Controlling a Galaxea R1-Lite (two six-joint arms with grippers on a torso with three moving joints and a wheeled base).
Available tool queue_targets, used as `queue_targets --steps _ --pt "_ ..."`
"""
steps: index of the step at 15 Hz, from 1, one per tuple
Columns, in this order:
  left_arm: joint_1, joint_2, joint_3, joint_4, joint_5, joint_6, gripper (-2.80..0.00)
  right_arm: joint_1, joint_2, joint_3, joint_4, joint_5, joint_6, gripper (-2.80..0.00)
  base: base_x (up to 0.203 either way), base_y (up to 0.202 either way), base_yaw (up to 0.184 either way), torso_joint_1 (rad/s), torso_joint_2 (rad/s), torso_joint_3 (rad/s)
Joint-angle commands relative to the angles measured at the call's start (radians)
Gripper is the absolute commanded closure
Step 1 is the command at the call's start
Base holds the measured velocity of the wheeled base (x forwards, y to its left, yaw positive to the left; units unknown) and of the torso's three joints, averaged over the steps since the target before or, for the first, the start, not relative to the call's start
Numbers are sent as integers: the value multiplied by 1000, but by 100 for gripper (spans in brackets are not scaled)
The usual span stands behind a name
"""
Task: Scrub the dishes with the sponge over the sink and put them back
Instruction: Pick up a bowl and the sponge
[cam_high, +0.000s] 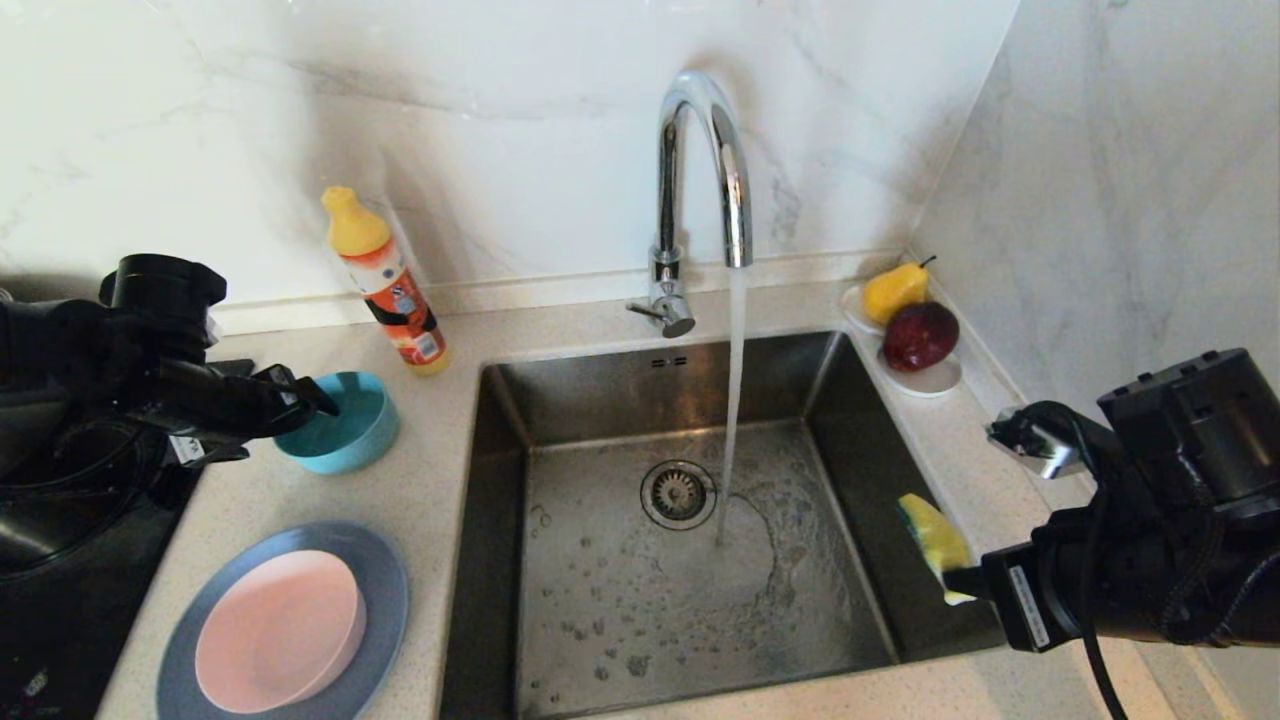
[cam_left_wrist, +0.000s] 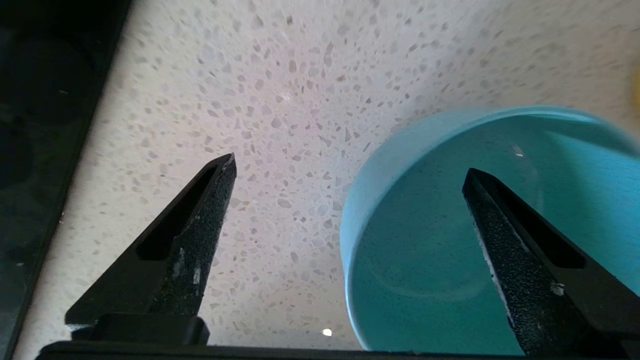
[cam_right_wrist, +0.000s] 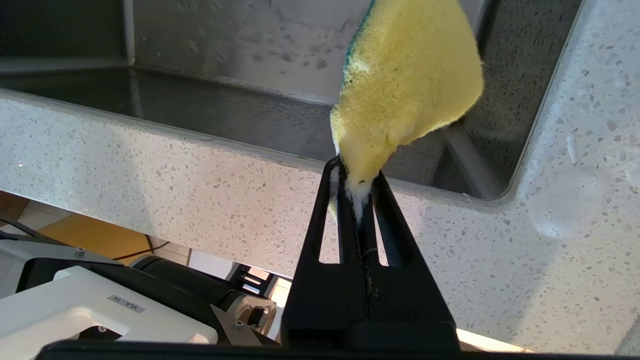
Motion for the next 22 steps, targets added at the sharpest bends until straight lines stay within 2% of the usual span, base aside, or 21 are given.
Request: queue_targets --steps 1,6,10,11,14,16,19,22 --pt "0 30 -74 81 -9 -8 -280 1 2 0 0 -2 1 0 0 0 0 0 0 0" --pt "-5 88 -199 271 -29 -20 -280 1 2 6 -2 0 1 0 0 0 0 0 0 0" --pt "-4 106 -221 301 -25 -16 -280 0 -8 10 0 0 1 0 0 0 0 0 0 0" --pt "-5 105 -230 307 -25 -16 0 1 -12 10 0 -2 1 0 0 0 0 0 0 0" --pt "-4 114 -280 387 -22 -9 0 0 -22 10 1 -2 1 0 0 0 0 0 0 0" --pt "-4 129 -297 437 -18 28 0 1 -20 10 1 -2 1 0 0 0 0 0 0 0" --pt "2 145 -298 435 59 45 0 1 -24 8 3 -2 1 0 0 0 0 0 0 0" --pt "39 149 -319 437 64 43 0 1 -27 10 6 -2 1 0 0 0 0 0 0 0"
